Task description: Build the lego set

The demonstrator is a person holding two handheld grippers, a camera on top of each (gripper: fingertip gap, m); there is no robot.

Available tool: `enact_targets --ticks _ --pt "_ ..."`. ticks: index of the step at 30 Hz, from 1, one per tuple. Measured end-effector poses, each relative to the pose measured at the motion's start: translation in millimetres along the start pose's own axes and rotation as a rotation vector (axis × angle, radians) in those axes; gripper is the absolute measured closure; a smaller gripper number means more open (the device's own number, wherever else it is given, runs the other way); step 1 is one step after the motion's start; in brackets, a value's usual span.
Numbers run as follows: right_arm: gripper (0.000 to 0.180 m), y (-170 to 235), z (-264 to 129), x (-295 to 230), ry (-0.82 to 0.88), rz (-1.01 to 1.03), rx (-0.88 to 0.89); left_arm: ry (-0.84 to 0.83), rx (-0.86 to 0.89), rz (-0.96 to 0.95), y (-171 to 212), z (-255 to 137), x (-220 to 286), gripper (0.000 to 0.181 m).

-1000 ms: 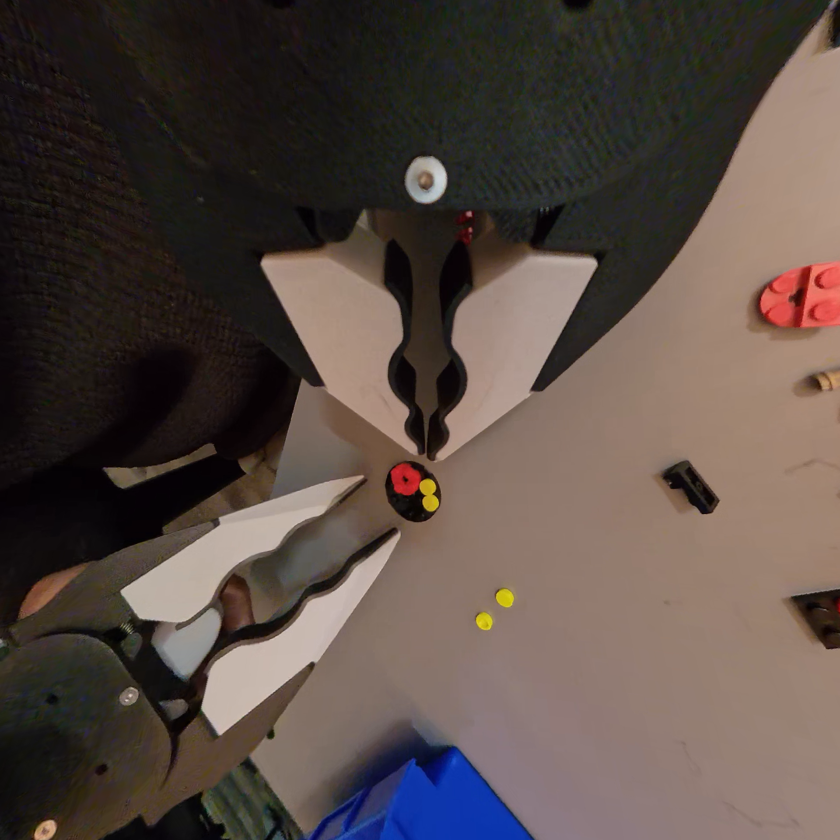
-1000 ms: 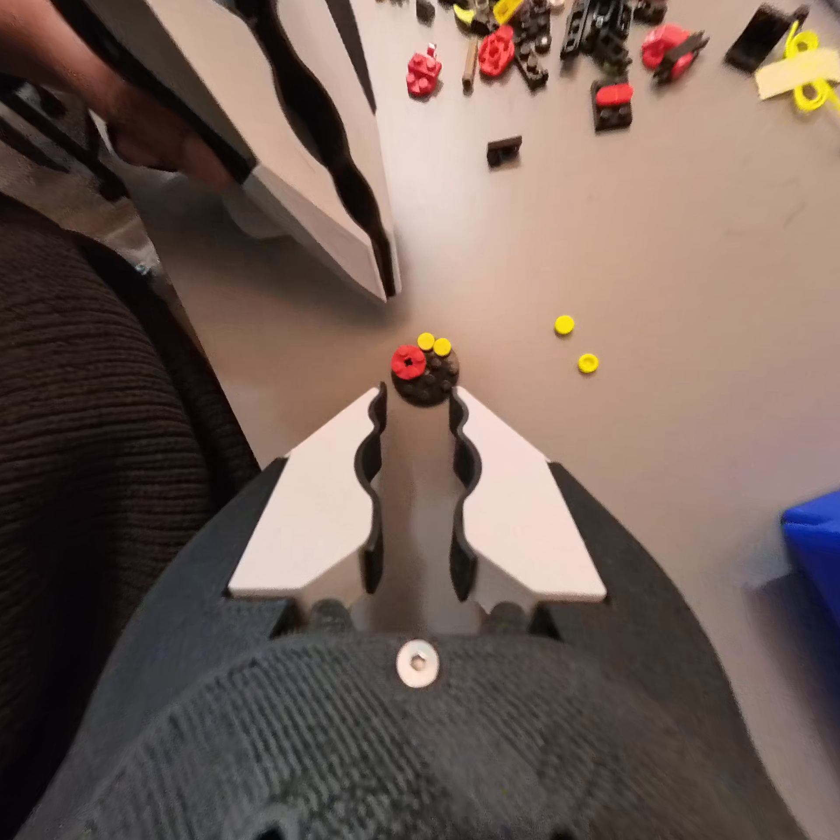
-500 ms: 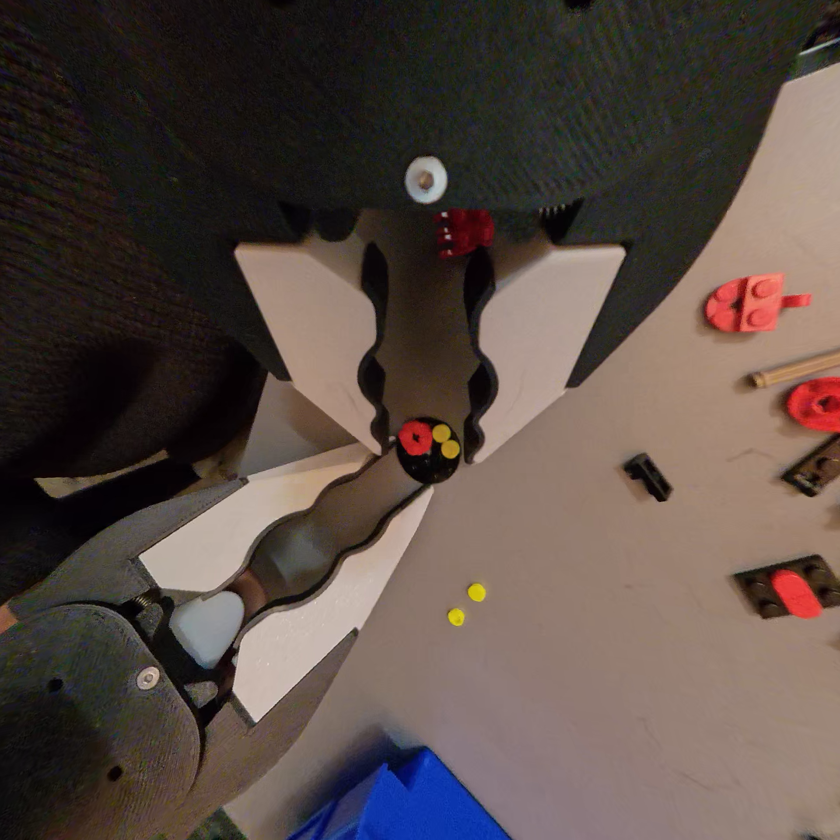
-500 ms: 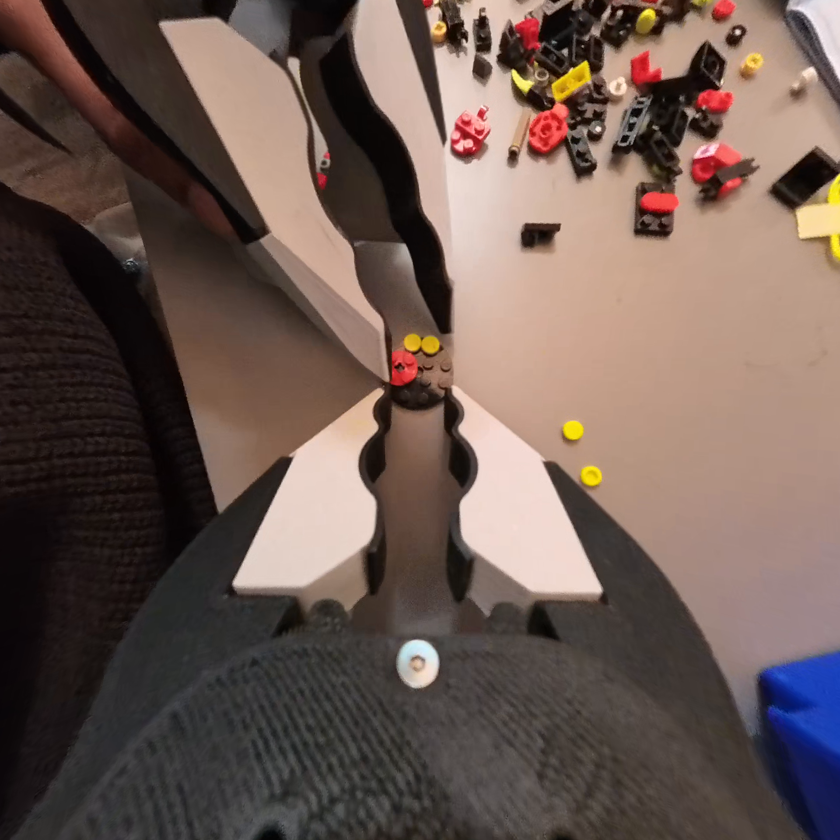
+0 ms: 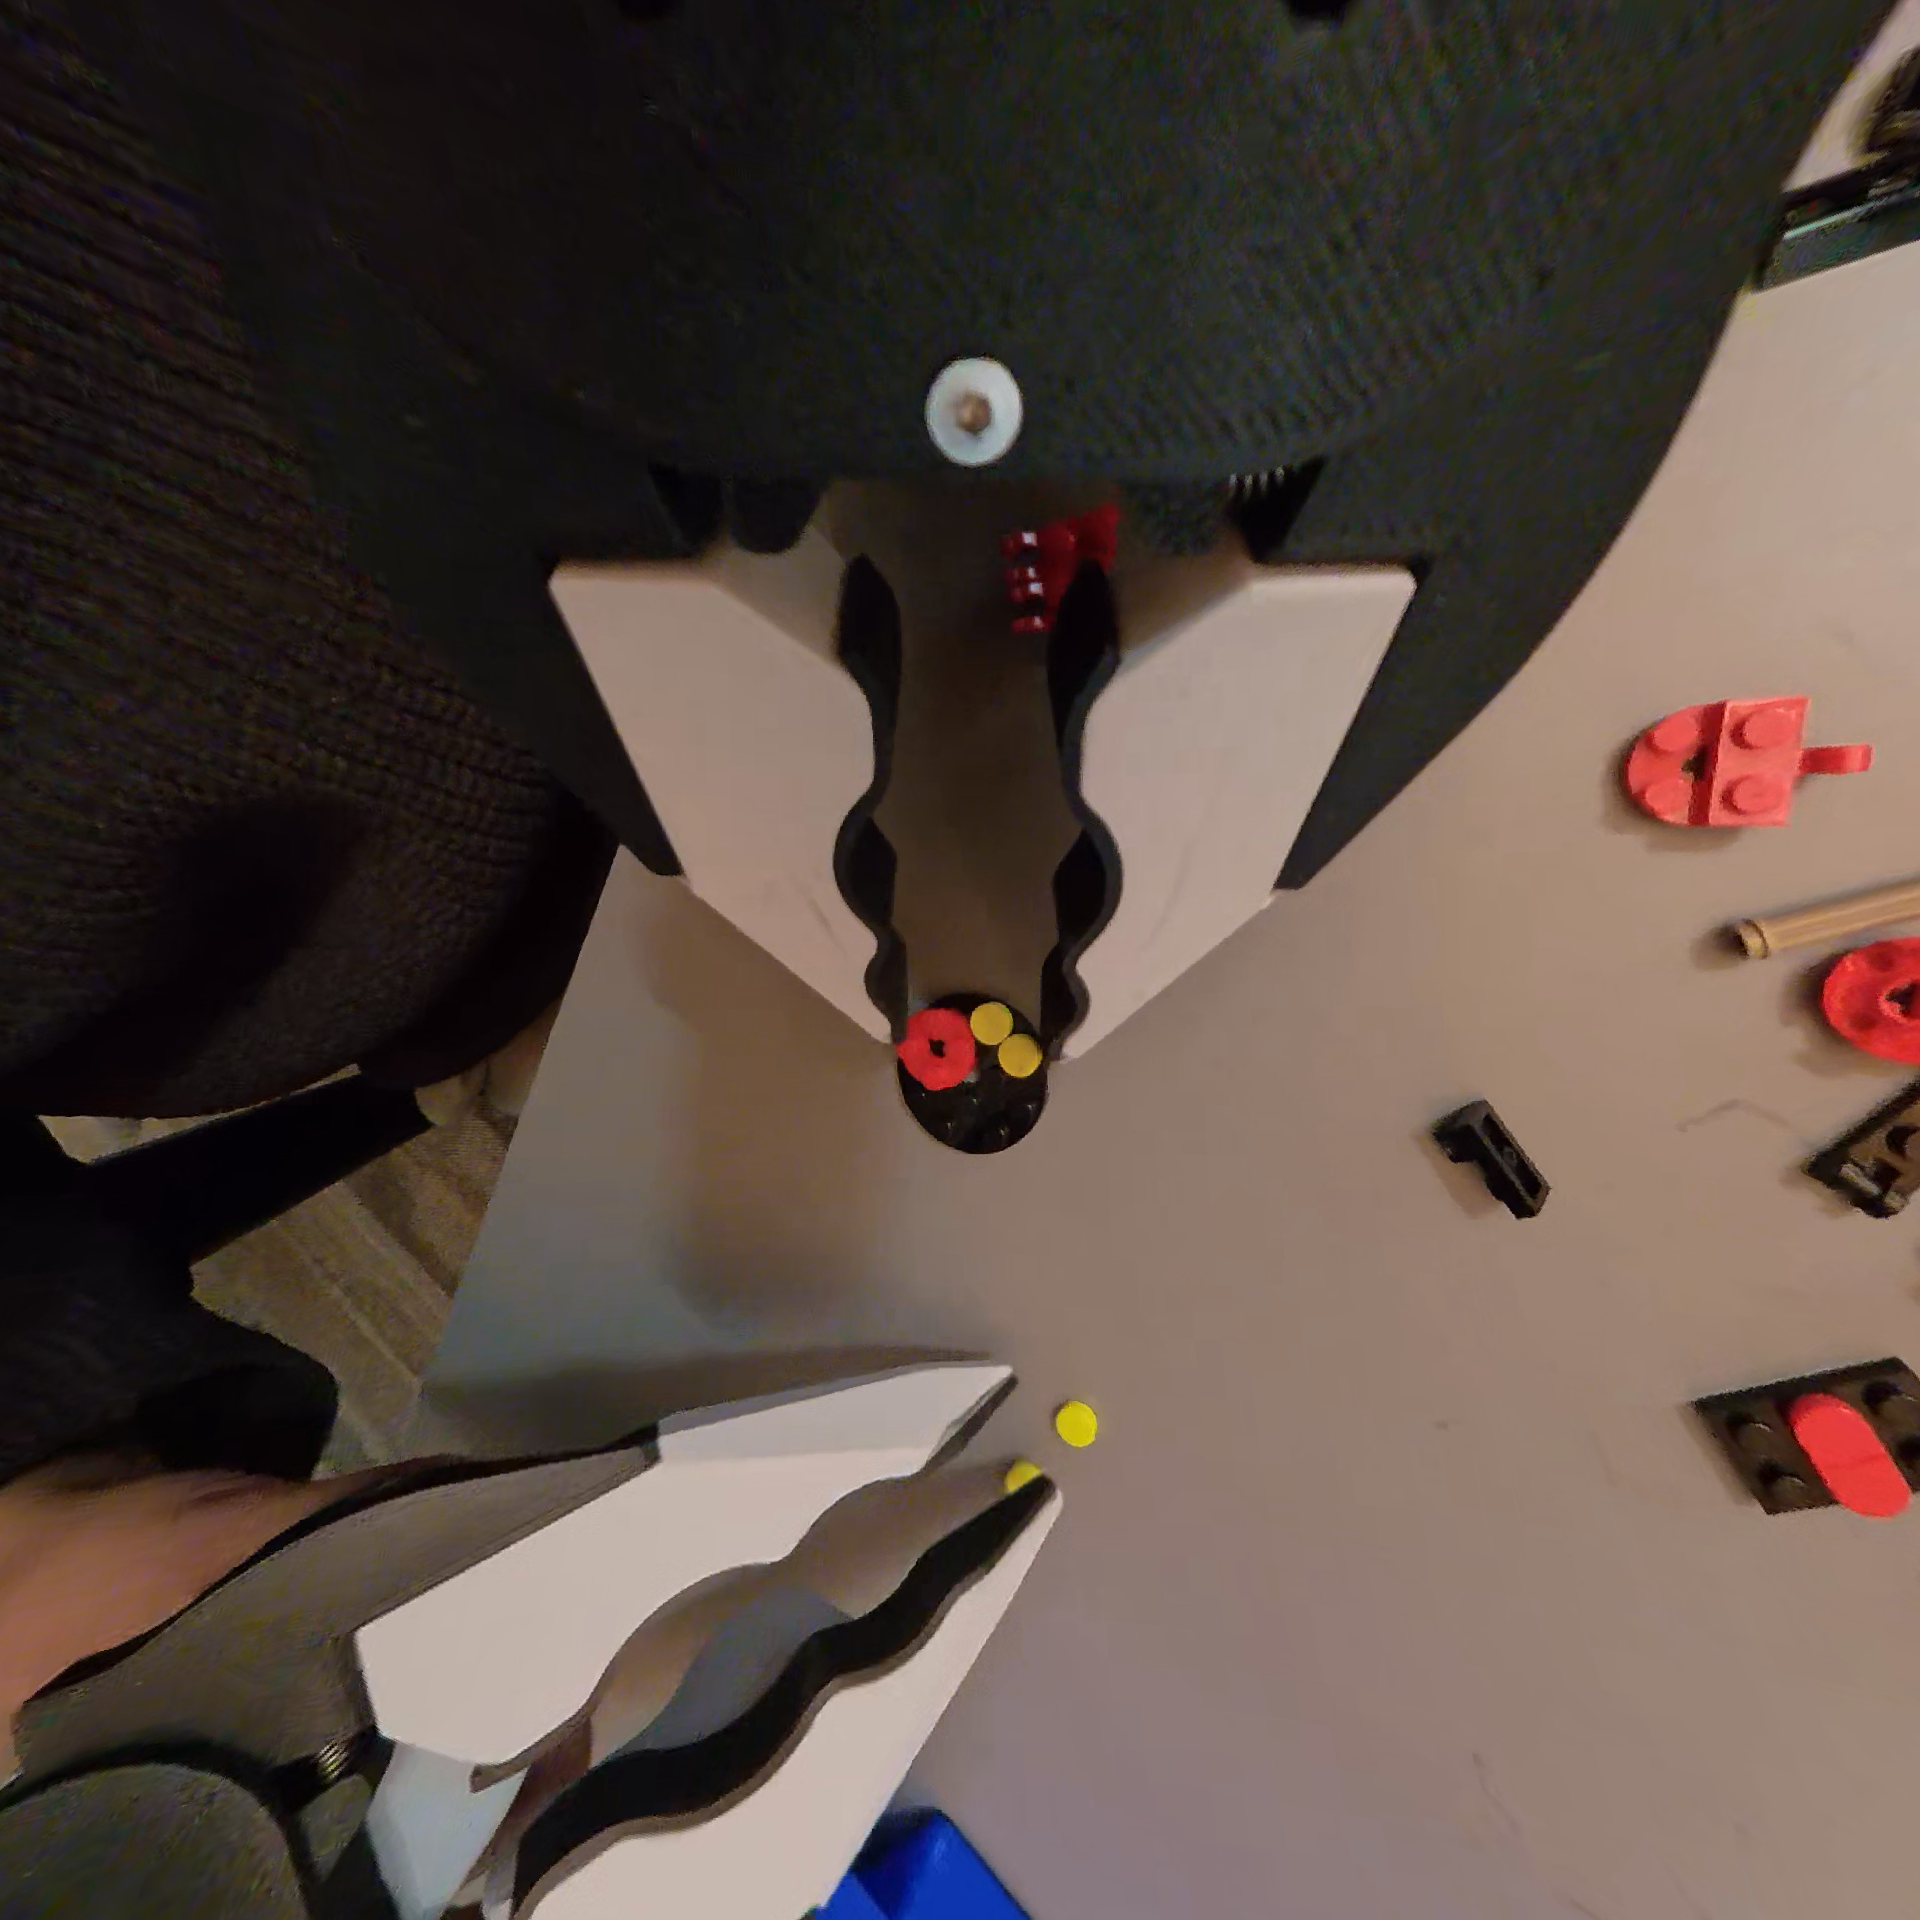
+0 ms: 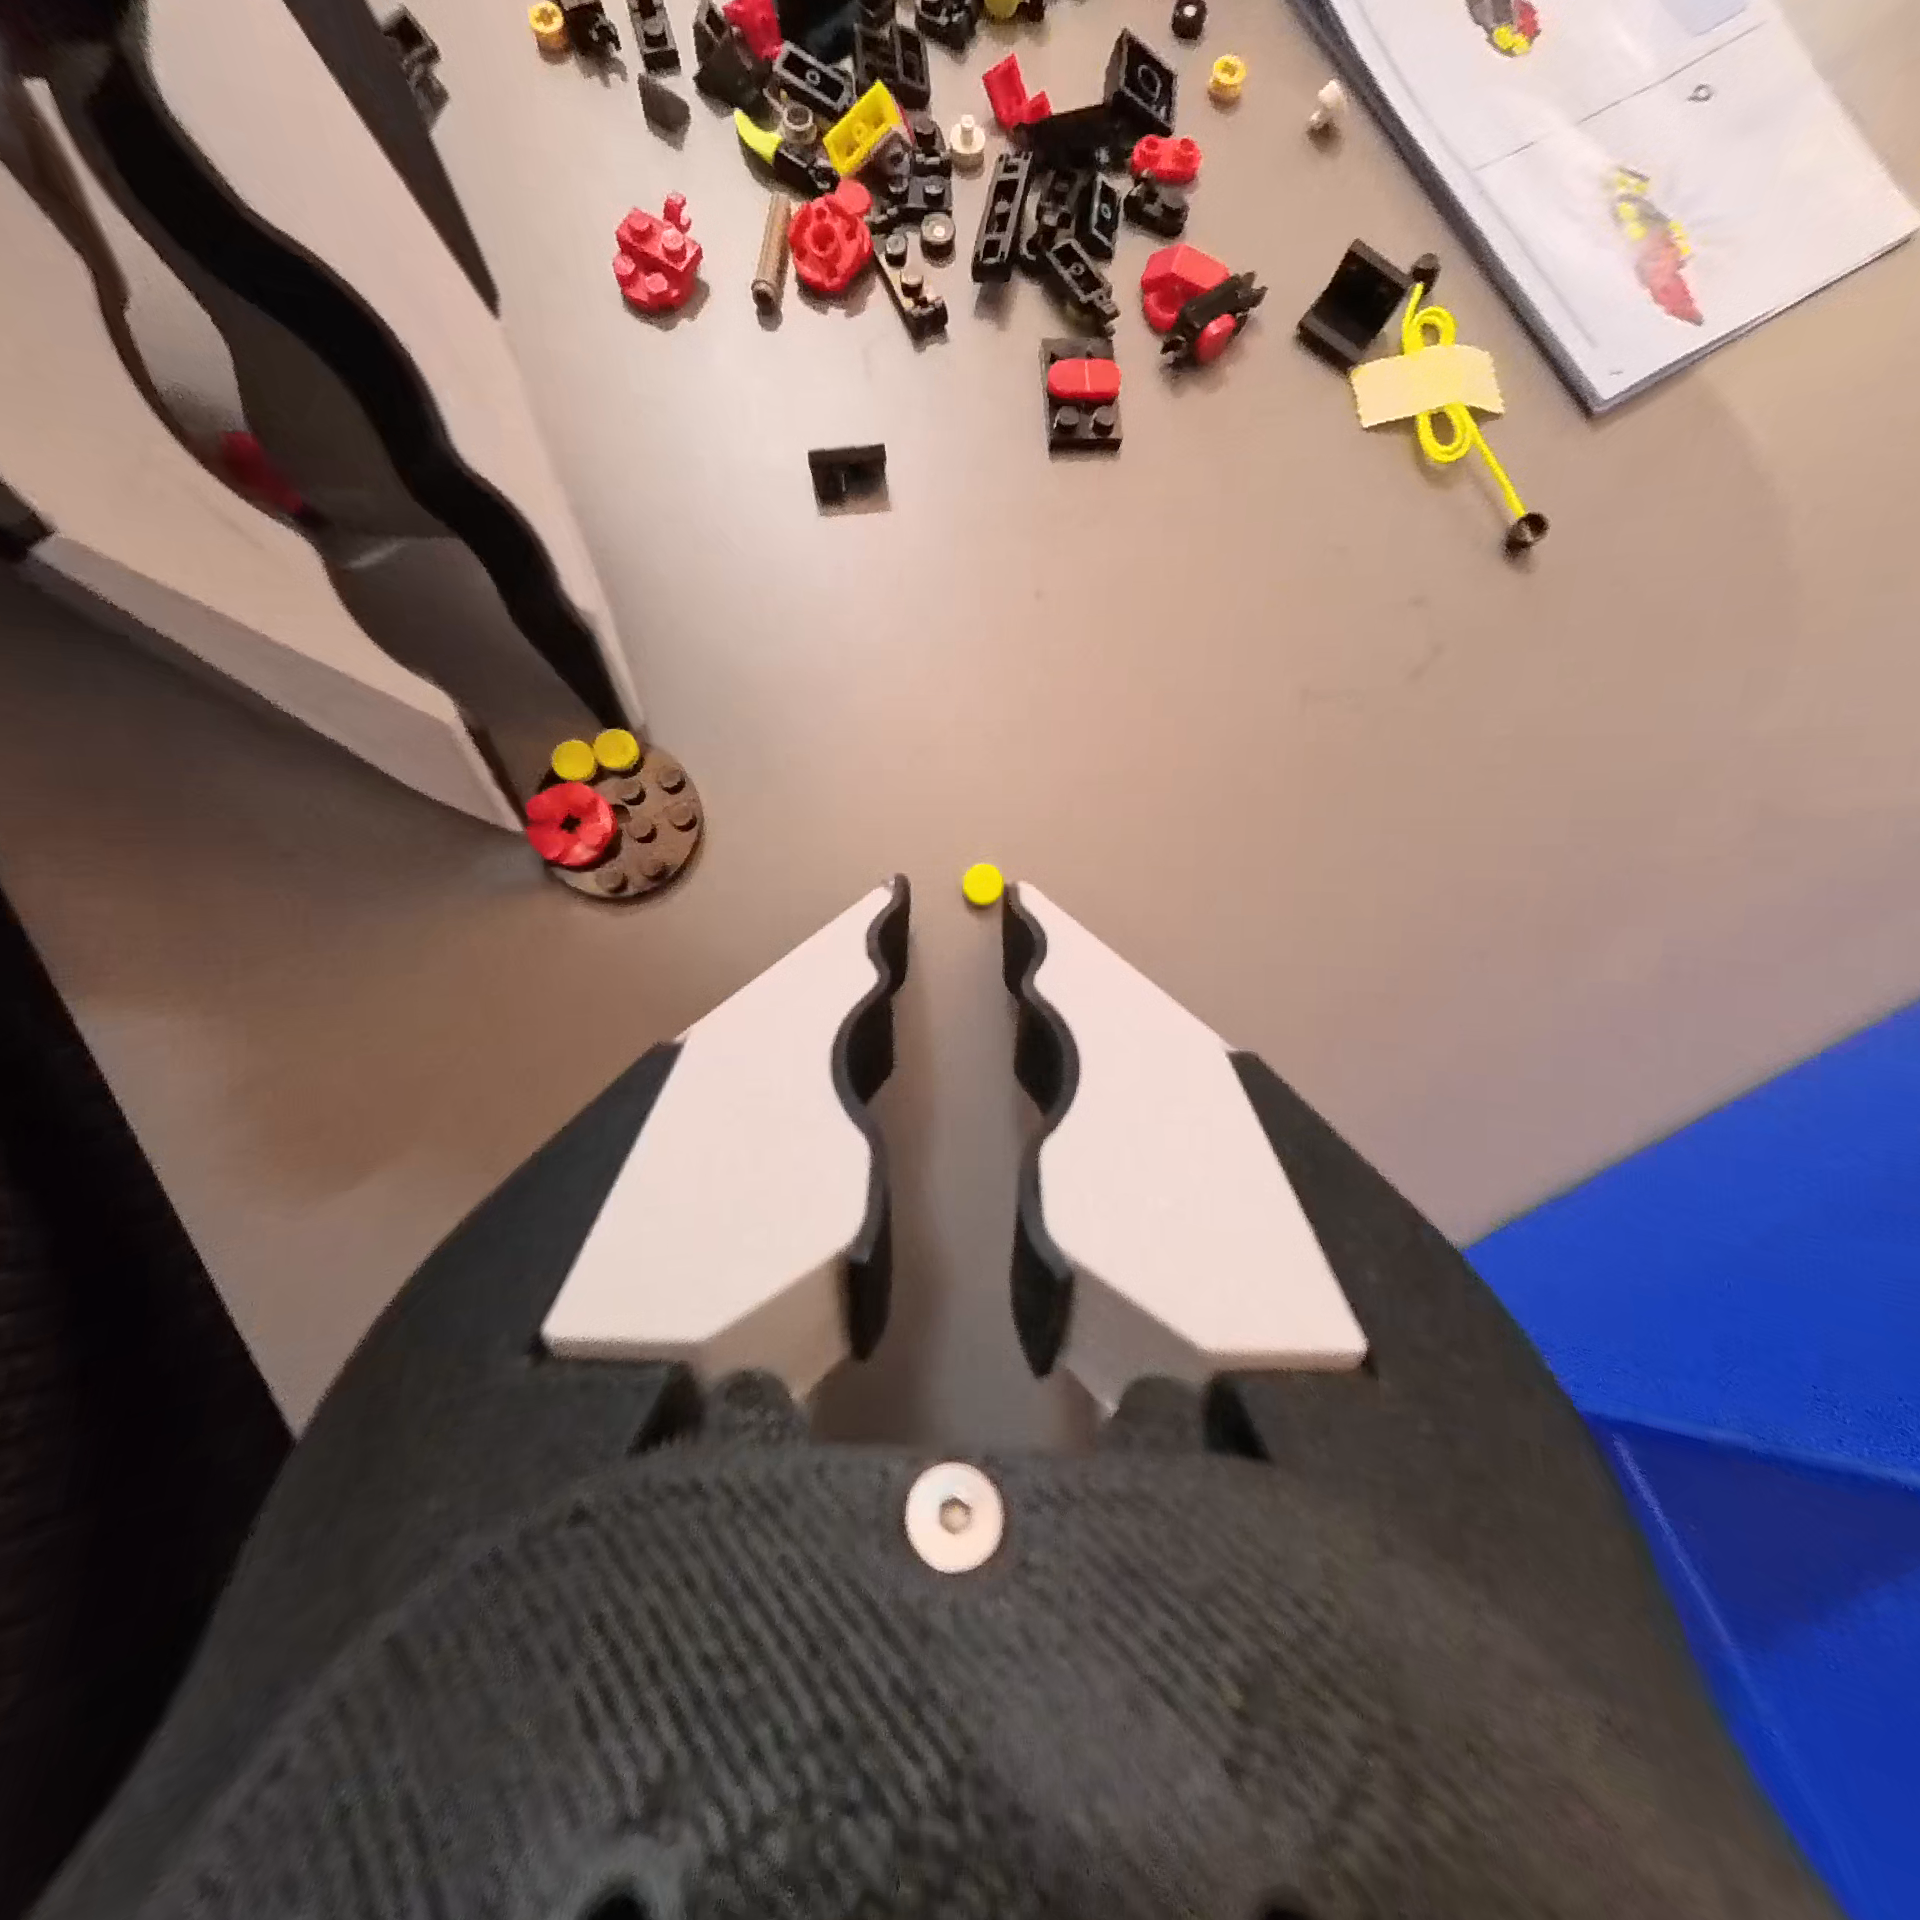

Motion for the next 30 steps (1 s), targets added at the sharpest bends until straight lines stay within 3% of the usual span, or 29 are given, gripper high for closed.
enact_targets --ticks 5,13,17,30 --pt "0.174 -2.6 7.3 5.5 0.002 0.007 -0.026 0.005 -0.001 0.000 0.1 -3.1 1.8 0.155" --pt "0.174 -6.2 -1.1 -2.0 -0.063 -0.014 0.036 -0.022 0.039 0.073 -1.8 -6.7 1.5 0.140" --pt "0.174 -5.5 -6.6 -24.6 -0.163 -0.040 0.061 -0.027 0.043 0.071 -1.7 -2.9 0.3 0.145" --pt "0.174 -5.3 6.5 -36.4 -0.207 -0.039 0.018 -0.039 0.030 0.079 -1.3 3.7 1.0 0.157"
Point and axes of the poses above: each gripper's, where its closed fingertips meet, z out along the fingers, y out of its underside, x = y × z across the jaws, the point moved 10 cm from there along -z, back along the fingers, and after that the axes turned 6 degrees about -y, right-handed, at the moved point
